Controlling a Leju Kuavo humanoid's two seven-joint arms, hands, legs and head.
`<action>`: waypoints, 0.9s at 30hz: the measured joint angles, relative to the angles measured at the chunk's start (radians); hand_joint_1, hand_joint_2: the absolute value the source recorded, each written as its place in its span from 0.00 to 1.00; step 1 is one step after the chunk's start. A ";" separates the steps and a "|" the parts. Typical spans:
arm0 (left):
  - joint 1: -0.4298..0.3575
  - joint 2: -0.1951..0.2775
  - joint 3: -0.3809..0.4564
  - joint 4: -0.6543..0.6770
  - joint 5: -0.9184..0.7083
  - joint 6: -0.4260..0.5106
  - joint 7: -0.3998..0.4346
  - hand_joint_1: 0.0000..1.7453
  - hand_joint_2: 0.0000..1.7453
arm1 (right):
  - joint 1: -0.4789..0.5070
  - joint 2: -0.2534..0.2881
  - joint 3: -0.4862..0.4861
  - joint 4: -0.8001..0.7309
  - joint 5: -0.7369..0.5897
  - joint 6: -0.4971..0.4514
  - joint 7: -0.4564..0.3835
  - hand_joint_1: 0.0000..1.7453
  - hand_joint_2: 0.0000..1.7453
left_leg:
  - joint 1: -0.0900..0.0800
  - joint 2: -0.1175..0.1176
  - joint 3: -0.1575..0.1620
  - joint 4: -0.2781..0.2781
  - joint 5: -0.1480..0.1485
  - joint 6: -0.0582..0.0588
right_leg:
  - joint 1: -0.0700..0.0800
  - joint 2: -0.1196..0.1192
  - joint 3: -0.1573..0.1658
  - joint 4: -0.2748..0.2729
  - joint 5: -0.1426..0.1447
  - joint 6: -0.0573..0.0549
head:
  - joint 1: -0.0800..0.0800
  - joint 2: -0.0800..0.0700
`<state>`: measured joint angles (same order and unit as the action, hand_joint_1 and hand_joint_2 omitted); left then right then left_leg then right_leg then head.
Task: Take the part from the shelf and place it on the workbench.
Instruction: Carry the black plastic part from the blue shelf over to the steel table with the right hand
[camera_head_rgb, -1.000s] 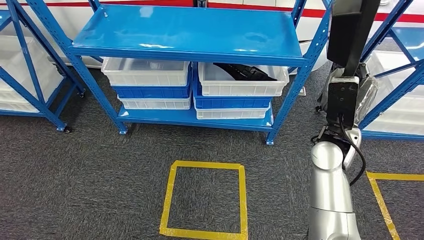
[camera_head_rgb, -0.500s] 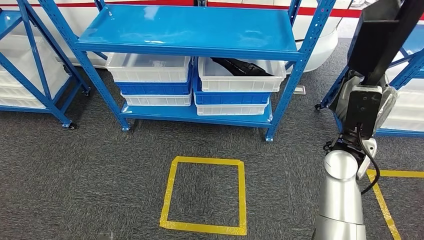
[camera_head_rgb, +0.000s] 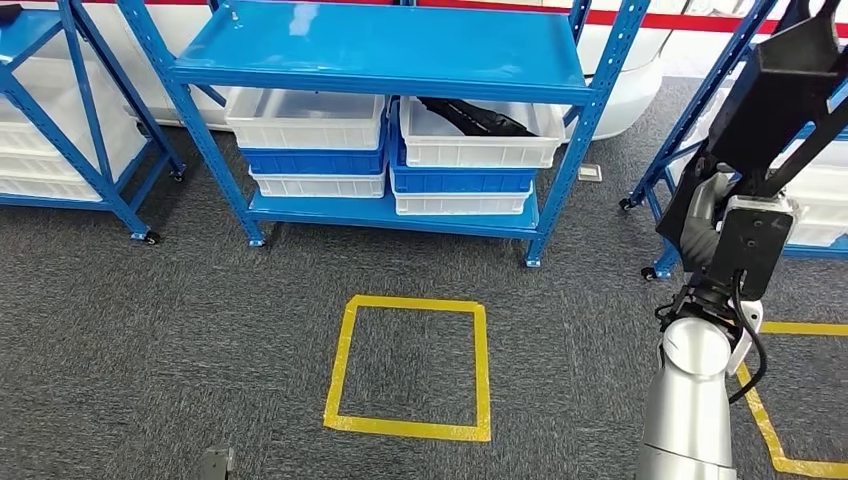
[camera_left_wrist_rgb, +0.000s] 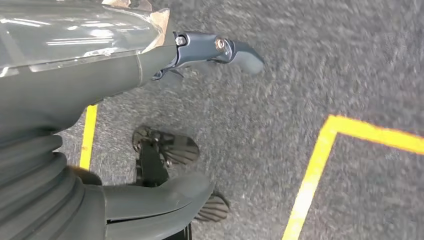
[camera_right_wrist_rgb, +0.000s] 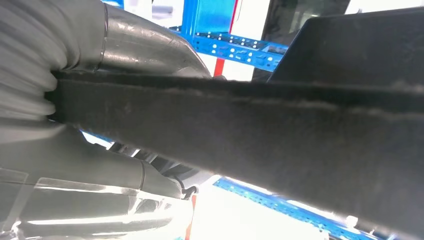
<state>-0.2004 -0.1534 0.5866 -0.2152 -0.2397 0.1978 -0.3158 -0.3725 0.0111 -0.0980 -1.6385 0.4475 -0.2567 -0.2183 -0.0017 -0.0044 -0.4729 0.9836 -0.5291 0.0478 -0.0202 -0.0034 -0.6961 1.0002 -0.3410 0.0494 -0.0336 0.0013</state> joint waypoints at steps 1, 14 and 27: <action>0.000 0.000 -0.001 0.000 0.000 0.001 0.000 0.00 1.00 | 0.001 0.000 -0.004 0.003 -0.005 0.001 -0.002 1.00 1.00 | 0.002 0.003 -0.016 -0.002 0.018 0.008 | 0.000 0.001 -0.015 0.029 -0.040 -0.005 | 0.004 0.000; 0.000 0.002 -0.003 0.000 -0.007 0.007 0.005 0.00 1.00 | -0.070 0.010 0.000 0.093 -0.043 0.027 -0.020 1.00 1.00 | -0.003 0.008 -0.210 0.006 0.196 -0.016 | 0.006 -0.001 0.233 -0.020 -0.182 -0.015 | 0.015 0.000; 0.005 0.009 -0.003 -0.002 0.004 0.006 -0.007 0.00 1.00 | -0.099 0.032 0.014 0.147 -0.047 0.025 -0.020 1.00 1.00 | 0.004 -0.001 -0.020 0.039 0.001 -0.028 | 0.008 -0.009 0.046 0.007 -0.034 -0.023 | 0.003 0.000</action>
<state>-0.1956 -0.1442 0.5840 -0.2177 -0.2361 0.2041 -0.3228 -0.4714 0.0427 -0.0843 -1.4917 0.4005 -0.2318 -0.2385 0.0021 -0.0055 -0.4932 1.0225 -0.5283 0.0197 -0.0124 -0.0128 -0.6502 1.0076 -0.3752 0.0261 -0.0305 0.0012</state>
